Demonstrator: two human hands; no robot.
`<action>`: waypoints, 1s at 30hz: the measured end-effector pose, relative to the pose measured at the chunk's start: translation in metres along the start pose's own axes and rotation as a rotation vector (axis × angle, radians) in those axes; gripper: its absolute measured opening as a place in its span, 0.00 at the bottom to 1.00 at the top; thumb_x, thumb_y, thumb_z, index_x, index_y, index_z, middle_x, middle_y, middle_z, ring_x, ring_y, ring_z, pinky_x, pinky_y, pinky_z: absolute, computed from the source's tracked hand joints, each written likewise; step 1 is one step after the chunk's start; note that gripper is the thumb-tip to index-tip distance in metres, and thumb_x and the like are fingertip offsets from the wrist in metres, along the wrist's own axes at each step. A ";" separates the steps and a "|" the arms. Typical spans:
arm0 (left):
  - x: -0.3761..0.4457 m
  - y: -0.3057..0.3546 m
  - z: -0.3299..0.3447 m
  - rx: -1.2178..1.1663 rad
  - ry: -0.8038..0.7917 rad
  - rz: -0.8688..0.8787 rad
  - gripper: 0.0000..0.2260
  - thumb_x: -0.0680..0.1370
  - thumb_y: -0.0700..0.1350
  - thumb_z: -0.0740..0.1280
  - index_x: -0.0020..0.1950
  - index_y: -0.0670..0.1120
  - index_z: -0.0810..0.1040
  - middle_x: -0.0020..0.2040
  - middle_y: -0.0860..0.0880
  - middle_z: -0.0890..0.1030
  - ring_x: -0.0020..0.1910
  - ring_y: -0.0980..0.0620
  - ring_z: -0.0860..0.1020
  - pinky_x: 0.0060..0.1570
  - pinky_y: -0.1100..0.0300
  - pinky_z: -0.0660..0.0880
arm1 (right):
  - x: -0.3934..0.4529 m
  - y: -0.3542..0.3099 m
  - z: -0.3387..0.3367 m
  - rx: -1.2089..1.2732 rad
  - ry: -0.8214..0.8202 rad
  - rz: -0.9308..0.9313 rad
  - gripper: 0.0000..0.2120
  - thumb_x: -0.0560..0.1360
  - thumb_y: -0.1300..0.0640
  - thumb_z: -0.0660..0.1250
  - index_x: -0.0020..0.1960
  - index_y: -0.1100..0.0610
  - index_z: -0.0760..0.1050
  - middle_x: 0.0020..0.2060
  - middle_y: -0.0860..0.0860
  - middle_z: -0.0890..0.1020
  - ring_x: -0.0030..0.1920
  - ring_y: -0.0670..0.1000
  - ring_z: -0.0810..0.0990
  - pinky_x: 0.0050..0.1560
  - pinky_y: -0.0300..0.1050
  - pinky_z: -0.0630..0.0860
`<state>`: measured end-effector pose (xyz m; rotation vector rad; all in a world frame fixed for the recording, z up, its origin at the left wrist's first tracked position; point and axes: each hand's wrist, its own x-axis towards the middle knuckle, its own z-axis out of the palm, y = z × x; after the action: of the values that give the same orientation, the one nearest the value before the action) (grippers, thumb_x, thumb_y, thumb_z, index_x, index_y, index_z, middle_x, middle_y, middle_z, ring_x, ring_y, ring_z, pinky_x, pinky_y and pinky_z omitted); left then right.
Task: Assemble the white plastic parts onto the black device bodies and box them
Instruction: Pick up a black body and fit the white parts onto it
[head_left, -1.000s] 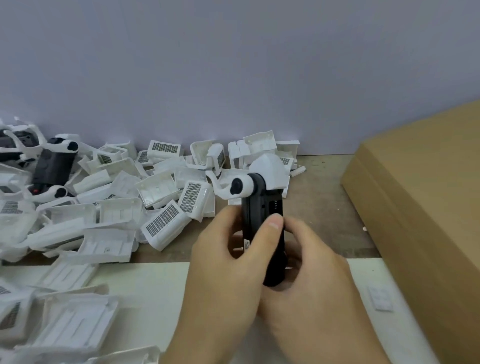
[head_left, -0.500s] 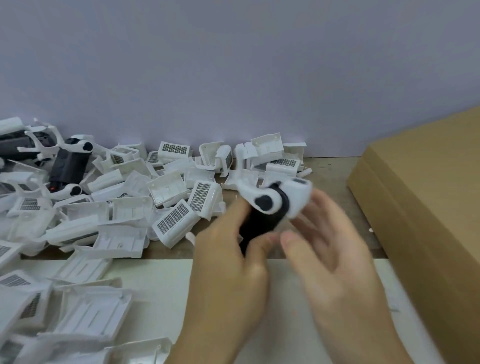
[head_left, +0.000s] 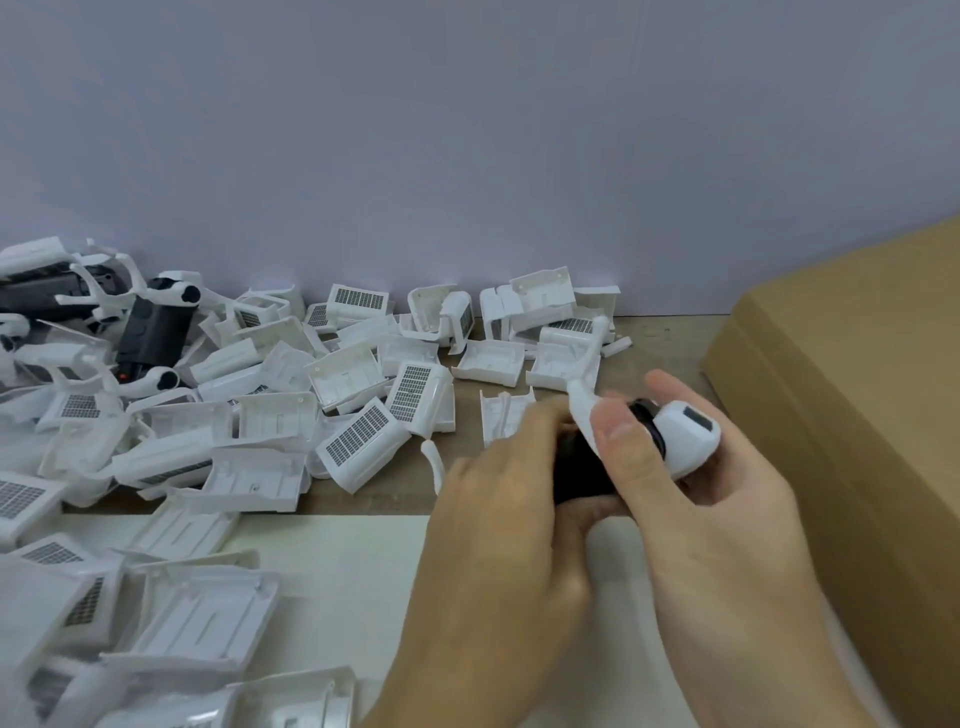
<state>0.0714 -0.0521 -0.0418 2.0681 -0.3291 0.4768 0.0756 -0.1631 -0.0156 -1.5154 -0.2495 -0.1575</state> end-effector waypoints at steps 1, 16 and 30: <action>0.000 0.000 0.000 -0.056 0.061 -0.017 0.12 0.76 0.43 0.64 0.59 0.54 0.75 0.49 0.58 0.84 0.48 0.53 0.82 0.48 0.47 0.79 | 0.000 0.005 -0.001 -0.026 -0.022 0.006 0.08 0.65 0.53 0.64 0.41 0.41 0.72 0.30 0.24 0.78 0.38 0.23 0.76 0.39 0.18 0.69; 0.010 -0.007 -0.010 -0.792 0.468 -0.606 0.12 0.82 0.49 0.64 0.59 0.43 0.79 0.47 0.46 0.85 0.44 0.50 0.84 0.49 0.53 0.79 | -0.008 0.028 0.007 -0.091 -0.046 0.196 0.07 0.75 0.48 0.67 0.50 0.43 0.82 0.43 0.39 0.86 0.46 0.39 0.83 0.46 0.46 0.80; 0.011 0.004 -0.007 -0.917 0.428 -0.608 0.23 0.73 0.51 0.74 0.63 0.41 0.75 0.47 0.46 0.84 0.50 0.44 0.84 0.54 0.46 0.80 | -0.015 0.026 0.013 -0.317 -0.070 -0.186 0.15 0.72 0.46 0.71 0.58 0.41 0.77 0.59 0.41 0.73 0.54 0.46 0.81 0.48 0.36 0.77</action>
<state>0.0778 -0.0485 -0.0301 1.0474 0.3008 0.2910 0.0674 -0.1495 -0.0443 -1.8133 -0.4380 -0.3038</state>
